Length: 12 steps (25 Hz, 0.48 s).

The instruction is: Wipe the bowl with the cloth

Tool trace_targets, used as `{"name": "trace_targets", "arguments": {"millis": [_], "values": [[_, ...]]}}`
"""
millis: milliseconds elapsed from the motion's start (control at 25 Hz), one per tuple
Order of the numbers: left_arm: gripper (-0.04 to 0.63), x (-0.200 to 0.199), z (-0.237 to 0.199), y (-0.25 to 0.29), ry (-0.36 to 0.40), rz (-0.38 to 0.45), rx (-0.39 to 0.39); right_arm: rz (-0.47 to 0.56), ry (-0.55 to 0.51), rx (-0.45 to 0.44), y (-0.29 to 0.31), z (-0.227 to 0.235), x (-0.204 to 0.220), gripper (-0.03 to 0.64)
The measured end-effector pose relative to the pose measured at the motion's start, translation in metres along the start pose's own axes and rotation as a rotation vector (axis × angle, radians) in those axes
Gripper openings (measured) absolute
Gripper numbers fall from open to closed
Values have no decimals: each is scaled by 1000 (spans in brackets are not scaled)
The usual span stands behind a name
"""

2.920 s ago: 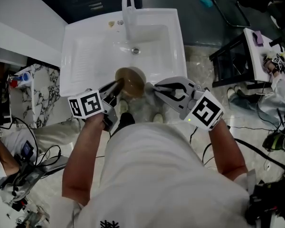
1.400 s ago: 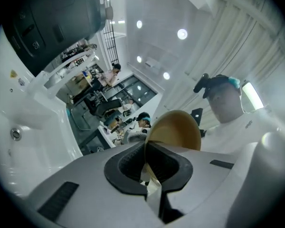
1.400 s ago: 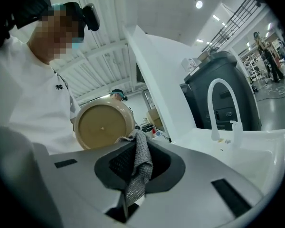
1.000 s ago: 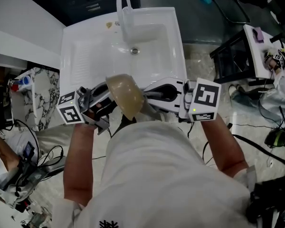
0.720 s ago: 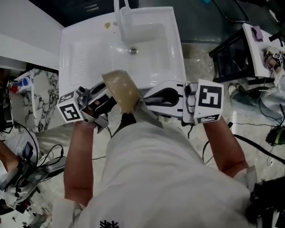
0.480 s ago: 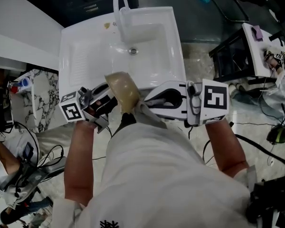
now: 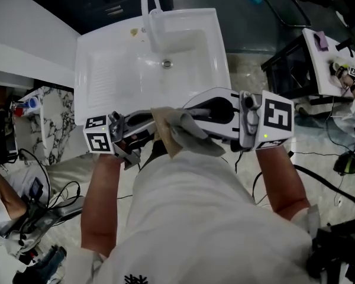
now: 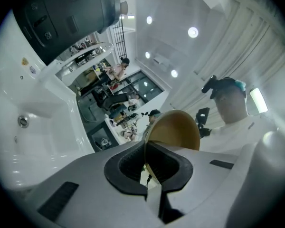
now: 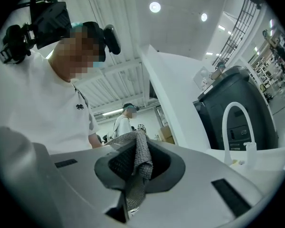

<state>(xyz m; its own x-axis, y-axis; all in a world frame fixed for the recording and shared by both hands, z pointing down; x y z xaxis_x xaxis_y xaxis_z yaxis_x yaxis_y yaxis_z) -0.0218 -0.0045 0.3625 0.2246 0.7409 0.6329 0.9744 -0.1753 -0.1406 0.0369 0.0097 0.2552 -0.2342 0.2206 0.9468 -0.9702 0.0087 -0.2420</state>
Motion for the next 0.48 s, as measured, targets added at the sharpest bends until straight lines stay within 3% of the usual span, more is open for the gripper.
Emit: {"name": "trace_targets", "arguments": {"millis": [480], "values": [[18,5,26,16,9,-38,87,-22,23,111,2,24,9,32]]}}
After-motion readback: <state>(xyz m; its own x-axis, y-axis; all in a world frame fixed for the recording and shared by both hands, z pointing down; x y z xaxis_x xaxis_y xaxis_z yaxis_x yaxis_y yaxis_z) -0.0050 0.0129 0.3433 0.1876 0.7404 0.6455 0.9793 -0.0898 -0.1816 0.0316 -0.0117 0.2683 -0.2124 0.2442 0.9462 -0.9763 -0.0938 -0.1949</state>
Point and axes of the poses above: the fingertips, and each gripper's own axes: y forward along the fingers, z to its right, x out of its underside, the point moved 1 cm from there along -y, backward along the fingers, and after that the axes turned 4 degrees about z, right-handed, at the moved point
